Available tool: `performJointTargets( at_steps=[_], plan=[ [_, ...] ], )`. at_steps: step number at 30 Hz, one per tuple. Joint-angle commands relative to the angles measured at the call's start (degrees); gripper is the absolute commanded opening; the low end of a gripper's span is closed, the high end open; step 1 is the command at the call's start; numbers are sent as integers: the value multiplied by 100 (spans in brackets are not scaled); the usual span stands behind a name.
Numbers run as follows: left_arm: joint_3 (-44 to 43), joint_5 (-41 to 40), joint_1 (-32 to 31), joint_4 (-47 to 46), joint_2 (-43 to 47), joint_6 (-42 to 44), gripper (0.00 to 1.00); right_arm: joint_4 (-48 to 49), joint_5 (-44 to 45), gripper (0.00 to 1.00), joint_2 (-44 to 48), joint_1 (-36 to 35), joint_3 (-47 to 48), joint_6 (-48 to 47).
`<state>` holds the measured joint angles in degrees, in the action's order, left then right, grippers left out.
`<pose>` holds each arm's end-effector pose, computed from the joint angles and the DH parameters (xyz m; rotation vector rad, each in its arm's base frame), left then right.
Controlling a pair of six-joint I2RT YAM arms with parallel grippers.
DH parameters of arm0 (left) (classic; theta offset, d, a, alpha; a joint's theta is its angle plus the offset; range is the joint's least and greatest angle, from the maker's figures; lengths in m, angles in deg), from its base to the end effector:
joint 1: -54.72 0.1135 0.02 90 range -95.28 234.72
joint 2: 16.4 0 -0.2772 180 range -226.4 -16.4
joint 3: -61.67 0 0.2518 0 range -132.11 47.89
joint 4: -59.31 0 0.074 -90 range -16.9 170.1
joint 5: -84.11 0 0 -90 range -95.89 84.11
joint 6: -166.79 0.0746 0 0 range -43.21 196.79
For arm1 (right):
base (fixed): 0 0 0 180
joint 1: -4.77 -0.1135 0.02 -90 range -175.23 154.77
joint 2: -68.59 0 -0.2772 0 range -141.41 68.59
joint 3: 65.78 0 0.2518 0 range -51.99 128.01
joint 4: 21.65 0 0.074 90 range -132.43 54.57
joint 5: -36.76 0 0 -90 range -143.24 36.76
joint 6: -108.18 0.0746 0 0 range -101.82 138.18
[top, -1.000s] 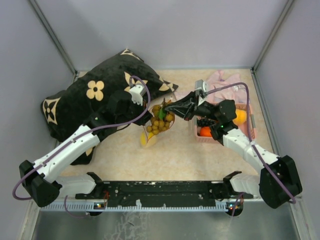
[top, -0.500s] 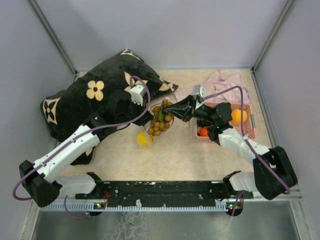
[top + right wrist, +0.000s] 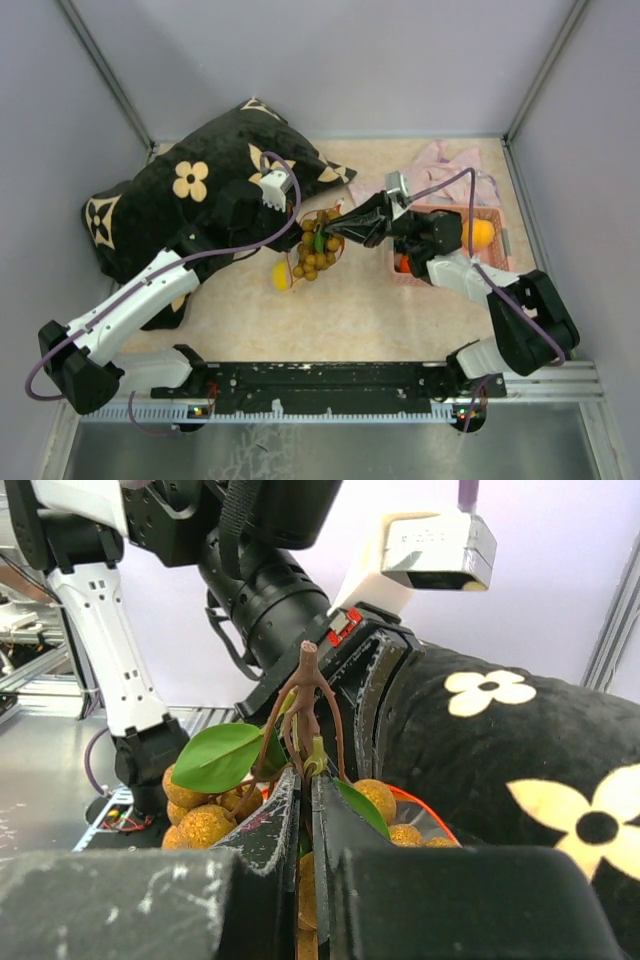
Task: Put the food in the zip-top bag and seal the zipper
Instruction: Place the fake fruit in the zipper food storage bag.
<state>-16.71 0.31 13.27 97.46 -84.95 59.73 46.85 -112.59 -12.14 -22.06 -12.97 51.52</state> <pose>0.2174 -0.2028 0.3442 0.5209 2.0820 -0.7273 0.2235 0.1850 0.3421 -1.0017 0.9076 1.3439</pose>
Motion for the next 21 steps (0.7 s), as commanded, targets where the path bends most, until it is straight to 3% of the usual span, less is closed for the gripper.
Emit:
performJointTargets(
  at_steps=[1, 12, 21],
  plan=[
    [17, 106, 14, -195, 10, 28, 0, 779, -19, 0, 109, -24, 382, 157],
    [40, 274, 14, -238, 69, 59, 0, 1056, -173, 0, -340, -24, 385, 219],
    [76, 249, 14, -304, 194, 60, 0, 260, 123, 0, -430, 151, -121, -673]
  ],
)
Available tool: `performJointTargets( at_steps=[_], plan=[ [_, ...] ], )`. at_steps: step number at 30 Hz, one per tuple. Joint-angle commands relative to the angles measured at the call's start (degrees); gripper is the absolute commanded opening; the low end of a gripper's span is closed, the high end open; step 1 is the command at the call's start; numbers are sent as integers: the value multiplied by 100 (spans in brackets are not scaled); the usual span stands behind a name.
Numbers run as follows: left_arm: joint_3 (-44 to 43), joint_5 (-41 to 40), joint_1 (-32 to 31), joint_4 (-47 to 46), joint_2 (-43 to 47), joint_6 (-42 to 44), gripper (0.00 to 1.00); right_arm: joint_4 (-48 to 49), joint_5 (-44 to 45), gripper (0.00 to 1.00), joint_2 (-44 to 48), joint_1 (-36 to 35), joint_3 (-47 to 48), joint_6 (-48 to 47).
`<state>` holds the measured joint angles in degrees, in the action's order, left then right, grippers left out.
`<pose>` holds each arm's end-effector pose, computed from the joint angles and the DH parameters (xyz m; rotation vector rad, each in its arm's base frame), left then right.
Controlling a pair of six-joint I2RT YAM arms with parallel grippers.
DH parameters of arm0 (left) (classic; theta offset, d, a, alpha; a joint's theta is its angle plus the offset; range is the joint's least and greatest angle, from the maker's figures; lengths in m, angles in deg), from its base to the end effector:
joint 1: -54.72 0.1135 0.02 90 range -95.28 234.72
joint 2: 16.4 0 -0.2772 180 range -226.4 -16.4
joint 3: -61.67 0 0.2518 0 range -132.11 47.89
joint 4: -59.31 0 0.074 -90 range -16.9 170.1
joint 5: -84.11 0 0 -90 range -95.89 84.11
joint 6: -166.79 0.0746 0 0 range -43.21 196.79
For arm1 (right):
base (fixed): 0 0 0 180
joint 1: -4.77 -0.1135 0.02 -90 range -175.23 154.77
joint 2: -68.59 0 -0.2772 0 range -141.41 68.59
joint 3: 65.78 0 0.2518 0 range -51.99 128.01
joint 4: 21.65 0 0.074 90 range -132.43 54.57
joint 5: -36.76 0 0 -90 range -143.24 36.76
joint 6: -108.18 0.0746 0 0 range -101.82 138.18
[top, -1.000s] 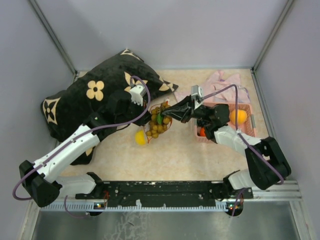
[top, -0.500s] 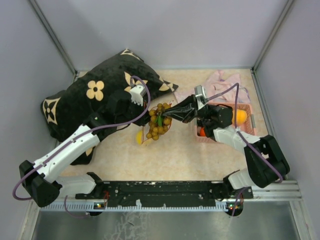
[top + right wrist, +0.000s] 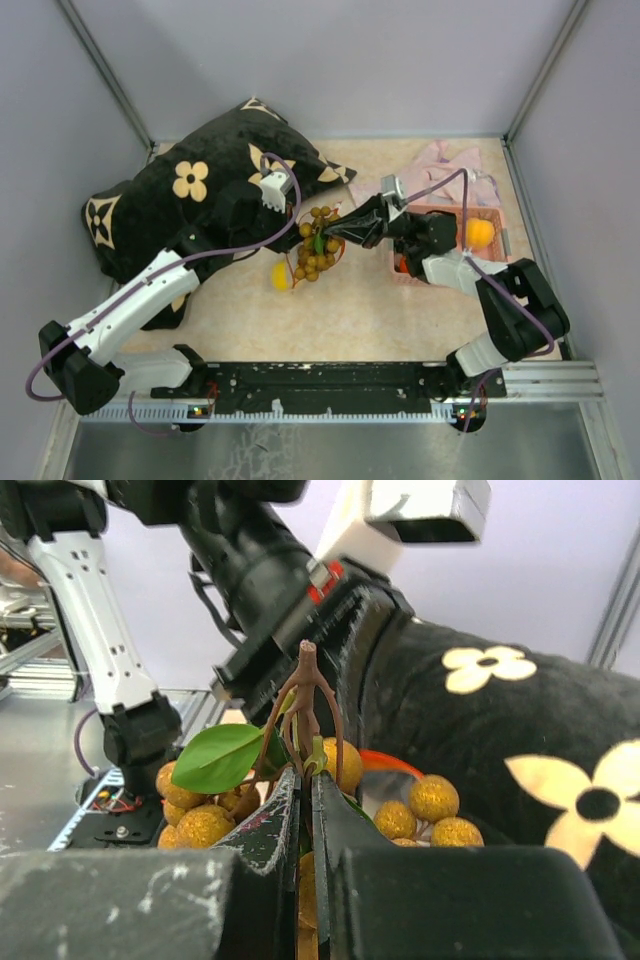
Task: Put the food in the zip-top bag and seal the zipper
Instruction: Place the fake fruit in the zipper food storage bag.
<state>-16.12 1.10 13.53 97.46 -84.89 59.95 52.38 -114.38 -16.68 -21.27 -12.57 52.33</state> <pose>0.2172 -0.2021 0.3407 0.5306 2.0905 -0.7328 0.2340 0.1870 0.3297 -1.0267 0.8950 1.3423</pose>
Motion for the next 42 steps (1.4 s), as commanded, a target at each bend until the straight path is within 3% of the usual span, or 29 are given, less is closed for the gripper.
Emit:
performJointTargets(
  at_steps=[1, 8, 15, 20, 28, 38, 42],
  plan=[
    [16, 209, -12, -313, 191, 28, 0, -551, 362, 0, 54, 73, -192, -991],
    [20, 205, -12, -327, 213, 31, 0, -1734, 655, 0, 135, 73, -258, -1824],
    [46, -239, 1, -332, 259, -52, 0, -1949, 264, 0, 235, 58, -322, -1796],
    [31, -195, 15, -318, 231, -66, 0, -1668, 252, 0, 172, -45, -364, -1594],
    [-49, -649, 95, -136, 101, -195, 0, -623, -524, 0, 196, -103, -399, -552],
    [-30, -310, 164, -202, 117, -170, 0, 496, -1040, 0, -189, -176, -227, 581],
    [-37, 24, 164, -225, 103, -140, 0, 802, -779, 0, -335, -185, -272, 569]
  ],
)
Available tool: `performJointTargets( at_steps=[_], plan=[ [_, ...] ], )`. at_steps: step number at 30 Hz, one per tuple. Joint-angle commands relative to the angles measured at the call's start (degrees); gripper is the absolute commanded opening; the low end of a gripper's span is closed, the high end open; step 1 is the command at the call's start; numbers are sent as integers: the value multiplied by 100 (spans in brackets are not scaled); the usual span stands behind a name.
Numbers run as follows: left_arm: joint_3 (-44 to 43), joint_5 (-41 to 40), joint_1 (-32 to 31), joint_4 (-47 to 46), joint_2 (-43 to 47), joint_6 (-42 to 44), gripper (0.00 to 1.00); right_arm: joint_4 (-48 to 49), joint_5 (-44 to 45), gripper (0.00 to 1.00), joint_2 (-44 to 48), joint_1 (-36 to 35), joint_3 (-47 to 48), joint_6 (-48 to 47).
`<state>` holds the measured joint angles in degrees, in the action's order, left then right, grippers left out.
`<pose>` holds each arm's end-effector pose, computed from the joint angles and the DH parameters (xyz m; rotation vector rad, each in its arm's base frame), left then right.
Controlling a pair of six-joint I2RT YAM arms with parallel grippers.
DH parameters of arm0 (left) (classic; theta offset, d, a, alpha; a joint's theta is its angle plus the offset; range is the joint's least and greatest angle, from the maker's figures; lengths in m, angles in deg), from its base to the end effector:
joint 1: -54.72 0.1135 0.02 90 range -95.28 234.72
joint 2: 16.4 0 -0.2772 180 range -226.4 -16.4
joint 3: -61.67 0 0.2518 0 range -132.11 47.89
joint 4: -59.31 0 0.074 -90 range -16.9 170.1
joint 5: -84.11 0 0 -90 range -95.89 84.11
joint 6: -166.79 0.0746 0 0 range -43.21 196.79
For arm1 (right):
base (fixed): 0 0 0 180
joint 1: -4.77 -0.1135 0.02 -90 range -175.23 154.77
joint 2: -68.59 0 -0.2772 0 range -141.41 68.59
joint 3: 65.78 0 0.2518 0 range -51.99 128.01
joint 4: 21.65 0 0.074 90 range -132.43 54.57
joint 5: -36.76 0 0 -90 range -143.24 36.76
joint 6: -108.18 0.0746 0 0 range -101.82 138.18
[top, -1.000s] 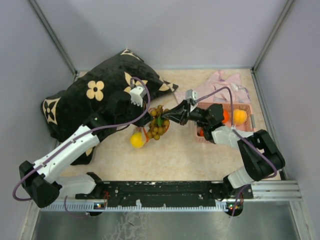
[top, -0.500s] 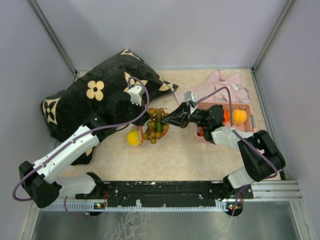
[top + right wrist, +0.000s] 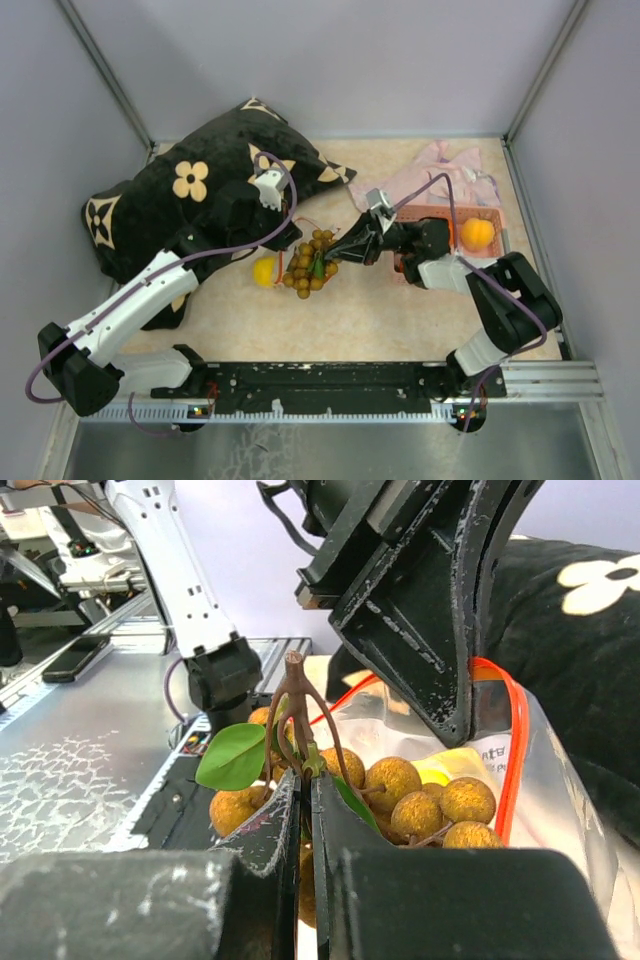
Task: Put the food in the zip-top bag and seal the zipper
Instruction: Place the fake fruit in the zipper food storage bag.
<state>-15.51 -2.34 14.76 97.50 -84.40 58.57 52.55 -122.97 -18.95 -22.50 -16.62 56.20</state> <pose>0.2228 -0.1927 0.3387 0.4437 2.1027 -0.6734 0.2226 0.1934 0.2925 -1.1535 1.0263 1.4997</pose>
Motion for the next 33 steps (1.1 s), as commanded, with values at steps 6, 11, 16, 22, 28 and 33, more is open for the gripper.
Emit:
performJointTargets(
  at_steps=[6, 11, 16, 22, 28, 33],
  plan=[
    [-102, 735, 33, -261, 18, 46, 0, -1480, 1206, 0, 464, -76, 111, -1817],
    [-111, 879, 33, -261, -9, 43, 0, -2314, 2169, 0, 921, -83, 120, -2552],
    [-107, 893, 33, -261, -36, 23, 0, -2303, 3033, 0, 1144, -122, -8, -2633],
    [-157, 926, 33, -243, -63, -33, 0, -2705, 3668, 0, 1376, -349, -20, -2927],
    [-246, 1084, 33, -284, -111, -302, 0, -3230, 3740, 0, 1348, -693, -17, -3445],
    [-242, 775, 41, -329, -78, -420, 0, -3743, 3839, 0, 1350, -890, -147, -4065]
  ],
)
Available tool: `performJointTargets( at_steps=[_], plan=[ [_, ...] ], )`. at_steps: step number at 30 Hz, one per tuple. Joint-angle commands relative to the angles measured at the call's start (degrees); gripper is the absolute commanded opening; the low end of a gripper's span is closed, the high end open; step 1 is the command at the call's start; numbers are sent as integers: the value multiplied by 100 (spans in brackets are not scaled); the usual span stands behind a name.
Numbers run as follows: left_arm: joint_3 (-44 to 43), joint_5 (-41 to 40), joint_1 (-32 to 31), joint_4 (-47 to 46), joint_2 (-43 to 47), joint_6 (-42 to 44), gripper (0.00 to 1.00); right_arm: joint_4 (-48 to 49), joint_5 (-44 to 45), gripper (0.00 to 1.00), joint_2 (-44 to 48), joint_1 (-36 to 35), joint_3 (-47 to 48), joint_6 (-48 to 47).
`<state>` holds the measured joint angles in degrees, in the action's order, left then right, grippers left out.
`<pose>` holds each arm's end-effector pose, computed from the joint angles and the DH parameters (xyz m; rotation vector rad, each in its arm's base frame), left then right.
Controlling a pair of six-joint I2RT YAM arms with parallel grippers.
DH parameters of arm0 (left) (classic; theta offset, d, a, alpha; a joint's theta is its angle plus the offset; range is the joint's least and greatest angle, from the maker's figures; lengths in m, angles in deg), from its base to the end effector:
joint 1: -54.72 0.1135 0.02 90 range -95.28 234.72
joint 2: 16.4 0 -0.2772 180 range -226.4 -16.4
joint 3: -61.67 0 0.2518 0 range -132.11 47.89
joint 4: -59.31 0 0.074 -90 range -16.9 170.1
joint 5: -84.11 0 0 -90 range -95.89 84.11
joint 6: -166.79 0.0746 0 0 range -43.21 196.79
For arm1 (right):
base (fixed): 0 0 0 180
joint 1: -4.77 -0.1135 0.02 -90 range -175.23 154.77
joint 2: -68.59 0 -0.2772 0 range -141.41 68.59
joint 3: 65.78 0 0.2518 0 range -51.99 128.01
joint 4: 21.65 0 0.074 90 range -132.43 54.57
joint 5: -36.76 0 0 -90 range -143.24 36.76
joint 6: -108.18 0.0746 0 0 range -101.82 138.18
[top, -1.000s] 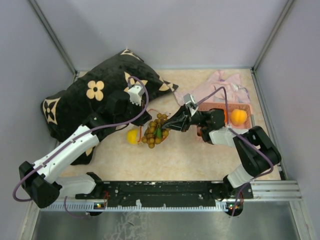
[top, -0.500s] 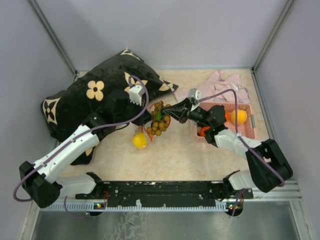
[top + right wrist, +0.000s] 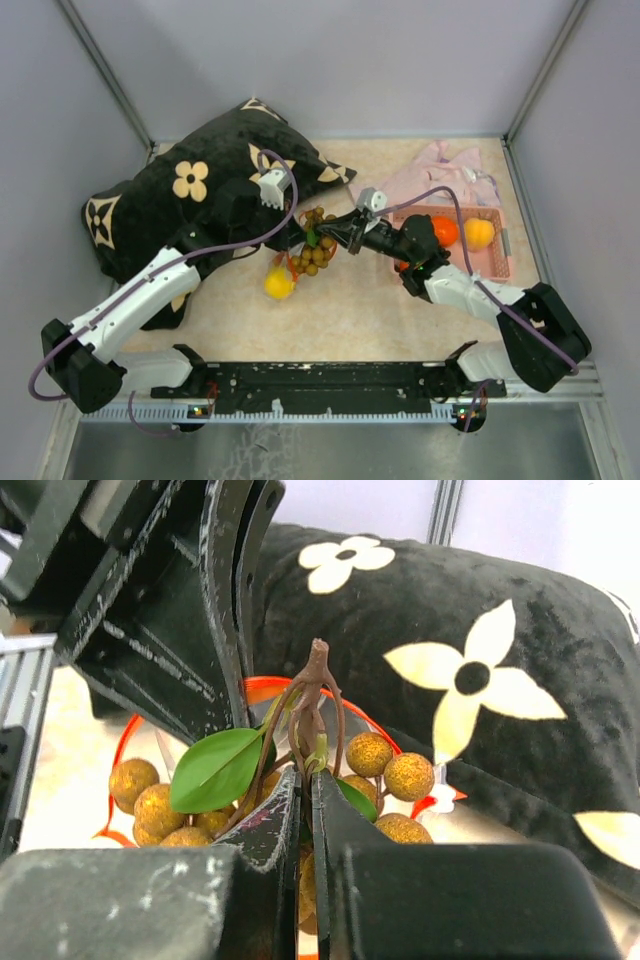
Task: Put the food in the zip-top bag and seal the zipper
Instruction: Place the fake fruit in the zipper food storage bag.
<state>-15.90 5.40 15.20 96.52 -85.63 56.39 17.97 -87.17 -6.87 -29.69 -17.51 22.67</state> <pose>0.2219 -0.2020 0.3382 0.4857 2.1204 -0.8264 0.2296 0.2081 0.2960 -0.8538 1.1850 0.9593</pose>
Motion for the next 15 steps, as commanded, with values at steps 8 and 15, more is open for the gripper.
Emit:
performJointTargets(
  at_steps=[8, 15],
  plan=[
    [-14, 435, -2, -485, 49, -389, 0, -693, 434, 6, 163, -281, 3, -785],
    [143, 252, -2, -702, 126, -658, 0, -1358, 313, 0, 399, -299, 327, -627]
  ],
)
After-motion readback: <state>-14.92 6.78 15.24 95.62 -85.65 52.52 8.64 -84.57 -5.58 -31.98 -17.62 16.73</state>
